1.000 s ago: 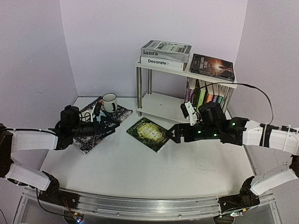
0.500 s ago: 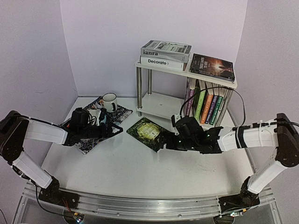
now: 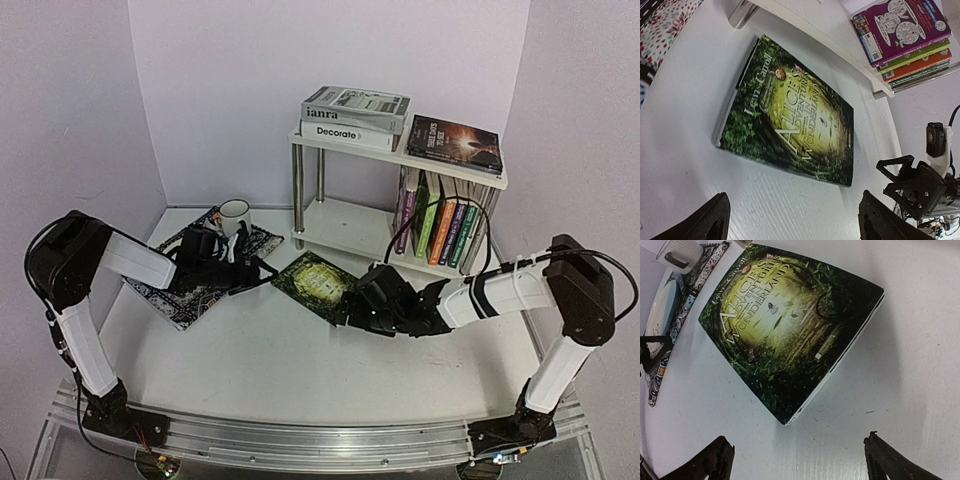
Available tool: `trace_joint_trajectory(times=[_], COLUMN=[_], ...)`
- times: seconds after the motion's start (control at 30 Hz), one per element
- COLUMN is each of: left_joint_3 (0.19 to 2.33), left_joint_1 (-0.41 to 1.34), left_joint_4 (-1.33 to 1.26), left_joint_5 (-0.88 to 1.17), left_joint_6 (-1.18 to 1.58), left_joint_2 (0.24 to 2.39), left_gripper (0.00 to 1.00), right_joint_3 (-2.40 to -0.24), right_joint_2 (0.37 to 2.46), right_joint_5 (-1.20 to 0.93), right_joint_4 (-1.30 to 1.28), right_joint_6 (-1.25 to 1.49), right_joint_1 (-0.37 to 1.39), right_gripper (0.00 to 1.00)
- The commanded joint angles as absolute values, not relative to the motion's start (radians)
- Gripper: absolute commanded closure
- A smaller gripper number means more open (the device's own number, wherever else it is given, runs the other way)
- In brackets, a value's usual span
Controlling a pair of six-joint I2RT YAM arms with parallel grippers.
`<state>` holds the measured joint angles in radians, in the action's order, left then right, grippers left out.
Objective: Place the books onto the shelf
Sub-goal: Move the book to the center of the board.
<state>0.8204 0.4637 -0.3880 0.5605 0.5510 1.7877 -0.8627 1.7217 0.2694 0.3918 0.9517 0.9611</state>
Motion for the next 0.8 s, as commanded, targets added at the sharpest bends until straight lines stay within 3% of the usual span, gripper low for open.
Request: trace_joint_trajectory(times=[0.0, 0.37, 0.77], left_joint_3=[0.937, 1.146, 1.237], left_joint_1=[0.458, 0.457, 0.462], left_joint_4=[-0.388, -0.325, -0.163], left_joint_5=[0.567, 0.544, 0.566], left_joint_6=[0.456, 0.406, 0.359], left_joint_2=[1.859, 2.081, 2.133], left_gripper=[0.11, 0.13, 0.16], right_joint_3=[-0.886, -0.902, -0.918], right_joint_2=[1.754, 1.776, 1.809], right_joint_5=[0.342, 0.332, 0.309], right_joint_4=[0.387, 0.413, 0.443], right_joint_6=[1.024, 1.026, 1.006], right_joint_1=[0.965, 0.965, 0.965], right_gripper=[0.1, 0.1, 0.1])
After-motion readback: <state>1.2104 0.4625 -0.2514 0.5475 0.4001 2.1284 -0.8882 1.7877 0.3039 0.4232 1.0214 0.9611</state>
